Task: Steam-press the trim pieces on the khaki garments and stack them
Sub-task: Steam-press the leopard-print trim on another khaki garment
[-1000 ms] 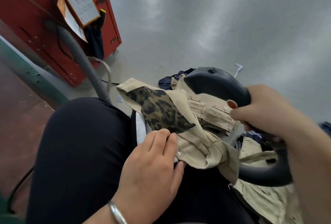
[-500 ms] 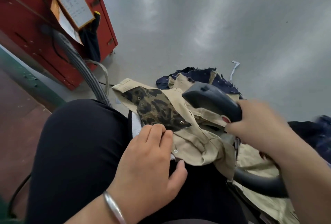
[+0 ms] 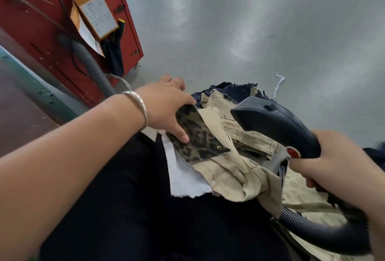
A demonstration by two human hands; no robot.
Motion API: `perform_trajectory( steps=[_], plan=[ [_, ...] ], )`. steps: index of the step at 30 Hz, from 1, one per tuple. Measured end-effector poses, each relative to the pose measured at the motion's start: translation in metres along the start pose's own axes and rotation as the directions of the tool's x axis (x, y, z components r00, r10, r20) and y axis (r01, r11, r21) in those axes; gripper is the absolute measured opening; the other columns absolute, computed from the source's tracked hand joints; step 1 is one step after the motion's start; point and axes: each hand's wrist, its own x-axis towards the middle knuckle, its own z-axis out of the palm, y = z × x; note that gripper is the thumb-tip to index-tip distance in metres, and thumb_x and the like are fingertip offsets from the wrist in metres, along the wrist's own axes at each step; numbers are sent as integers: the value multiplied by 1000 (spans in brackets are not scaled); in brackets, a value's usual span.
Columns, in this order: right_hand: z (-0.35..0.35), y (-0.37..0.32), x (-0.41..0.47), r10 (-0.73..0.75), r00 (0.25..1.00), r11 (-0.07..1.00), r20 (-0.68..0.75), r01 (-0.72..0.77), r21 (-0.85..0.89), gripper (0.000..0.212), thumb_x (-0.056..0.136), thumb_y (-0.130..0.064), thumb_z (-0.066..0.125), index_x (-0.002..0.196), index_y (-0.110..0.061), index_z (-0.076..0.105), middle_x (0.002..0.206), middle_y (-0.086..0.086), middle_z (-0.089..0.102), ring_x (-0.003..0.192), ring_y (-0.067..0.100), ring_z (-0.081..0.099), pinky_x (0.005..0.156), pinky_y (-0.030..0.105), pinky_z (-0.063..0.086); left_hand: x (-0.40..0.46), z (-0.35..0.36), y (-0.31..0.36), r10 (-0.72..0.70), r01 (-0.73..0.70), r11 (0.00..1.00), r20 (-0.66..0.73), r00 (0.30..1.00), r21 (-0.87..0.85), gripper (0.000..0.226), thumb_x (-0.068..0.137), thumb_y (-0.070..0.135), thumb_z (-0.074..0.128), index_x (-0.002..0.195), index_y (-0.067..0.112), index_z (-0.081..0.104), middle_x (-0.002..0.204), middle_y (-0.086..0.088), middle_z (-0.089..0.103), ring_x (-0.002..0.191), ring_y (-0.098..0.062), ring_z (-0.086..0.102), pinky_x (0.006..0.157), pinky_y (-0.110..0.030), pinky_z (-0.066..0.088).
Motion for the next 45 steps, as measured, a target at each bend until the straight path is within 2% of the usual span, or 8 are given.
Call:
perform_trajectory(
  steps=[5, 10, 14, 19, 26, 35, 41, 45],
  plan=[
    [-5, -5, 0, -16, 1000, 1000, -26, 17, 17, 17, 74, -16, 72, 73, -17, 56, 49, 3, 63, 30, 10, 53, 48, 27, 44, 16, 6, -17, 39, 68, 893, 226, 973, -446, 63, 50, 81, 65, 102, 48, 51, 113, 14, 60, 95, -4, 59, 76, -23, 48],
    [-8, -13, -4, -22, 999, 1000, -29, 23, 8, 16, 71, -12, 72, 73, -15, 57, 49, 4, 63, 29, 8, 52, 45, 27, 43, 16, 25, -22, -39, 74, 762, 69, 997, -643, 23, 85, 48, 63, 80, 28, 52, 68, 10, 54, 52, -2, 47, 55, -22, 36],
    [-11, -17, -10, -51, 998, 998, -37, 50, -27, 17, 71, -14, 74, 71, -19, 57, 46, 4, 62, 28, 5, 49, 36, 23, 38, 4, 24, -16, -205, 139, 823, -61, 977, -550, 27, 89, 38, 62, 72, 23, 48, 72, 5, 53, 69, -14, 50, 59, -28, 35],
    [-19, -16, -16, -75, 996, 997, -56, 74, -15, 14, 67, -20, 75, 68, -21, 61, 43, 2, 61, 28, 6, 50, 33, 21, 38, -46, 46, 3, -602, 281, 629, -226, 766, -725, 28, 90, 35, 59, 72, 17, 45, 68, -1, 53, 66, -16, 49, 54, -28, 29],
    [-27, -14, -31, -74, 997, 996, -36, 76, 44, 40, 51, -55, 63, 89, -45, 60, 44, 2, 62, 29, 10, 53, 31, 16, 37, -121, 49, 47, -555, 27, 588, -379, 741, -808, 26, 81, 49, 59, 73, 26, 48, 49, 4, 55, 40, -5, 43, 45, -12, 36],
    [-24, -2, -36, -86, 996, 994, -35, 88, 58, 51, 42, -54, 55, 91, -41, 60, 43, 5, 61, 28, 12, 54, 29, 18, 33, -101, 17, -18, -840, 141, 458, -376, 391, -877, 25, 89, 37, 61, 81, 14, 57, 67, -7, 60, 65, -27, 57, 59, -33, 40],
    [-25, 4, -29, -71, 996, 996, -49, 73, 43, 50, 43, -55, 55, 91, -42, 59, 44, 4, 61, 27, 10, 51, 30, 15, 36, -103, 50, 41, -614, 300, 570, -154, 774, -765, 30, 84, 38, 64, 72, 14, 52, 49, 2, 50, 48, -7, 47, 44, -19, 26],
    [-24, -1, -30, -97, 994, 995, -46, 99, 31, 47, 40, -55, 52, 85, -44, 59, 43, 2, 60, 26, 8, 50, 28, 12, 31, -96, 53, 24, -740, 307, 526, -248, 625, -793, 29, 87, 34, 63, 71, 15, 48, 57, 1, 53, 59, -17, 50, 54, -30, 29]
  ],
)
